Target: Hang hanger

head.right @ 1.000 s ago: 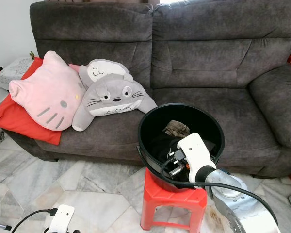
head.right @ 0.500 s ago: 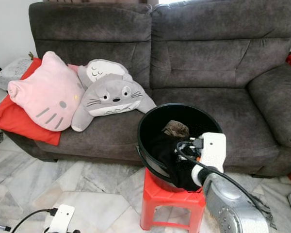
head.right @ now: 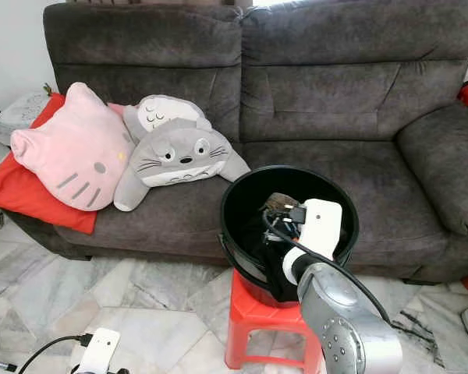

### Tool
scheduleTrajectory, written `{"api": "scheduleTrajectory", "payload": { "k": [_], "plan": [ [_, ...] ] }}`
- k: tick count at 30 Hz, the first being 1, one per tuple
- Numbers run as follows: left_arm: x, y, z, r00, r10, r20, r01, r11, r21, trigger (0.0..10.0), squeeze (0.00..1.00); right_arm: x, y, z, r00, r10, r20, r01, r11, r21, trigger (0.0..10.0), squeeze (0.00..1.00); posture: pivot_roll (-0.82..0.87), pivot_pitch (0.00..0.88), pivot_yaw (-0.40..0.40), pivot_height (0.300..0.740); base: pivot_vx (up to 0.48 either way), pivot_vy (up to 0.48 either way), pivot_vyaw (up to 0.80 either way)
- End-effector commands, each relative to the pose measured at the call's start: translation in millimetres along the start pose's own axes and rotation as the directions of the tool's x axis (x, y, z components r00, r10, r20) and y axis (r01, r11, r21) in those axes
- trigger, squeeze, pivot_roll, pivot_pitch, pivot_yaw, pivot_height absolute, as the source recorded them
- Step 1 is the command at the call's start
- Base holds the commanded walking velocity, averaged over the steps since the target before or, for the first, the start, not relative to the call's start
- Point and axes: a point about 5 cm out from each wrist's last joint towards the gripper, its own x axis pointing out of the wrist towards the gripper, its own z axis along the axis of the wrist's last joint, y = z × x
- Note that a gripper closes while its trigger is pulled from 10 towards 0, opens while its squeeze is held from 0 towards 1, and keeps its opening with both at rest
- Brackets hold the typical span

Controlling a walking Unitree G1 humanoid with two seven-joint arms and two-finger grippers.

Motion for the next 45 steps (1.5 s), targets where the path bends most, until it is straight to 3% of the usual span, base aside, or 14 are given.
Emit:
{"api": "scheduleTrajectory", "payload": {
  "k": [1, 4, 7, 10, 14, 15, 18, 21, 26, 27, 29, 35, 38, 45],
  "plan": [
    [-0.2, 1.7, -2, 1.0, 0.007, -0.015, -0.007, 1.0, 0.0, 10.0, 0.0, 1.1, -9.2, 2, 0.997, -0.074, 0.008, 0.073, 0.997, 0.016, 0.0, 0.0, -0.29, 0.0, 0.062, 0.74, 0.0, 0.0, 0.0],
    [-0.2, 1.8, -2, 1.0, 0.005, -0.016, -0.005, 1.0, 0.001, 10.0, 0.0, -1.3, 1.1, 3, 1.0, 0.027, -0.011, -0.028, 0.999, -0.04, 0.0, 0.0, -0.29, 0.0, 0.065, 0.74, 0.0, 0.0, 0.0],
    [-0.2, 2.1, -2, 1.0, 0.005, -0.016, -0.005, 1.0, 0.0, 10.0, 0.0, -5.3, 3.7, 8, 0.999, 0.04, 0.01, -0.037, 0.974, -0.225, 0.0, 0.0, -0.3, 0.0, 0.067, 0.74, 0.0, 0.0, 0.0],
    [-0.2, 2.1, -2, 1.0, 0.005, -0.015, -0.005, 1.0, -0.001, 10.0, 0.0, -5.9, -25.9, 26, 0.975, -0.171, 0.14, 0.198, 0.958, -0.209, 0.0, 0.0, -0.3, 0.0, 0.067, 0.74, 0.0, 0.0, 0.0],
    [-0.1, 2.2, -2, 1.0, 0.006, -0.014, -0.006, 1.0, 0.001, 10.0, 0.0, -21.2, -82.5, 56, 0.835, -0.481, 0.266, 0.524, 0.843, -0.119, 0.0, 0.0, -0.3, 0.0, 0.071, 0.74, 0.0, 0.0, 0.0],
    [-0.1, 2.2, -2, 1.0, 0.006, -0.014, -0.006, 1.0, 0.001, 10.0, 0.0, -21.2, -82.5, 56, 0.835, -0.481, 0.266, 0.524, 0.843, -0.119, 0.0, 0.0, -0.3, 0.0, 0.071, 0.74, 0.0, 0.0, 0.0],
    [-0.1, 2.0, -1, 1.0, 0.007, -0.014, -0.007, 1.0, 0.0, 10.0, 0.0, -37.7, -116.4, 74, 0.737, -0.591, 0.326, 0.651, 0.751, -0.11, 0.0, 0.0, -0.31, 0.0, 0.074, 0.74, 0.0, 0.0, 0.0],
    [0.0, 1.8, -1, 1.0, 0.007, -0.013, -0.007, 1.0, -0.001, 10.0, 0.0, -39.4, -130.9, 82, 0.727, -0.602, 0.328, 0.668, 0.73, -0.141, 0.0, 0.0, -0.31, 0.0, 0.073, 0.74, 0.0, 0.0, 0.0],
    [0.1, 1.6, 0, 1.0, 0.008, -0.011, -0.008, 1.0, -0.008, 10.0, 0.0, -11.0, -88.1, 71, 0.927, -0.296, 0.232, 0.363, 0.865, -0.347, 0.0, 0.0, -0.3, 0.0, 0.067, 0.74, 0.0, 0.0, 0.0],
    [0.1, 1.6, 0, 1.0, 0.008, -0.011, -0.008, 1.0, -0.008, 10.0, 0.0, -11.0, -88.1, 71, 0.927, -0.296, 0.232, 0.363, 0.865, -0.347, 0.0, 0.0, -0.3, 0.0, 0.067, 0.74, 0.0, 0.0, 0.0],
    [0.1, 1.6, 0, 1.0, 0.009, -0.011, -0.01, 1.0, -0.012, 10.0, 0.0, -3.0, -55.3, 52, 0.987, -0.097, 0.125, 0.143, 0.881, -0.451, 0.0, 0.0, -0.3, 0.0, 0.066, 0.74, 0.0, 0.0, 0.0],
    [0.1, 1.2, 0, 1.0, 0.01, -0.012, -0.011, 1.0, -0.016, 10.0, 0.0, -4.1, -25.5, 29, 0.994, 0.108, -0.028, -0.104, 0.815, -0.57, 0.0, 0.0, -0.29, 0.0, 0.065, 0.74, 0.0, 0.0, 0.0],
    [0.1, 1.2, -1, 1.0, 0.011, -0.014, -0.011, 1.0, -0.019, 10.0, 0.0, -17.8, -11.4, 12, 0.954, 0.217, -0.208, -0.301, 0.671, -0.678, 0.0, 0.0, -0.29, 0.0, 0.065, 0.74, 0.0, 0.0, 0.0],
    [0.0, 1.8, -1, 1.0, 0.012, -0.016, -0.013, 1.0, -0.02, 10.0, 0.0, -41.2, -18.6, 1, 0.914, 0.17, -0.369, -0.403, 0.495, -0.77, 0.0, 0.0, -0.3, 0.0, 0.064, 0.74, 0.0, 0.0, 0.0]
  ]
}}
